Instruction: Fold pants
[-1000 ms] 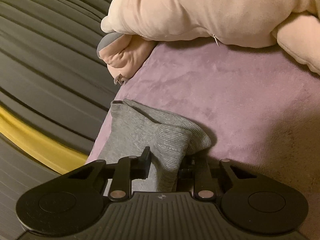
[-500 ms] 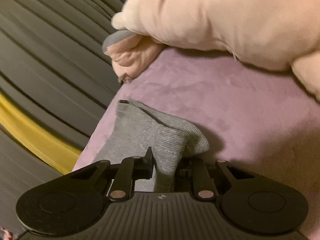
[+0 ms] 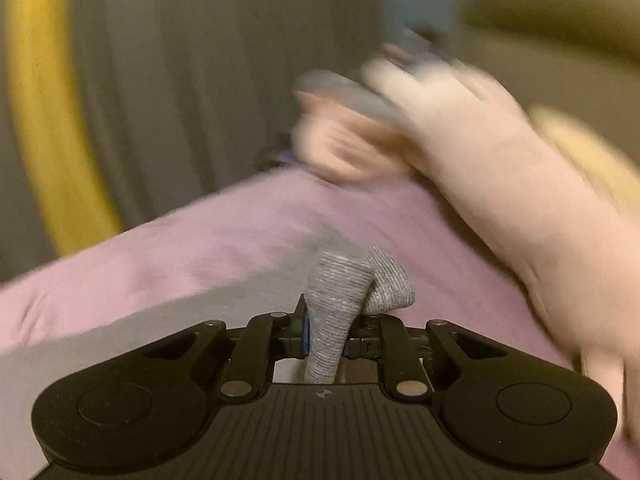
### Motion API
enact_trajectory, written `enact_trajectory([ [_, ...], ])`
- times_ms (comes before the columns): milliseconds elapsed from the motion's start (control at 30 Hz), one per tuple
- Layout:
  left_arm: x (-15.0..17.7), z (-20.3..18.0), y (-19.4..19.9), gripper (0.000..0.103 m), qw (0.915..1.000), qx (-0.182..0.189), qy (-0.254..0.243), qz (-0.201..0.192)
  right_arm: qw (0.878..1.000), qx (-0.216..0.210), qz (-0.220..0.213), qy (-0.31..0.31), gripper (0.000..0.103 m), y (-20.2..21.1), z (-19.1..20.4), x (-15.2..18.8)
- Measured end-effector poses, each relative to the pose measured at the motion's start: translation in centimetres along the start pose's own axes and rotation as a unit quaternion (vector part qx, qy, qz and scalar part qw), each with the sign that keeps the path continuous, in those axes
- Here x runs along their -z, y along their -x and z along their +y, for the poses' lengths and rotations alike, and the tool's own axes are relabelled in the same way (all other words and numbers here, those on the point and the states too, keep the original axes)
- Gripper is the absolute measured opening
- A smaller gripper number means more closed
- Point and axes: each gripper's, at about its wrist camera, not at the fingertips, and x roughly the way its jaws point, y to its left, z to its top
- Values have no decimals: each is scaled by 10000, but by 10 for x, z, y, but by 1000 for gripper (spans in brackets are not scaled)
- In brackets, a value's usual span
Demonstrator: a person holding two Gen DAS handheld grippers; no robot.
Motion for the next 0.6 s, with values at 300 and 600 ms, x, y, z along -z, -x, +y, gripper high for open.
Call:
enact_trajectory([
  [300, 0, 2, 3, 102, 9999, 90, 67, -11, 9052, -2478, 294, 3439, 14, 56, 192, 82],
  [600, 1, 4, 4, 102, 9997, 200, 140, -20, 8709, -3592, 1475, 3013, 76, 64, 203, 100],
])
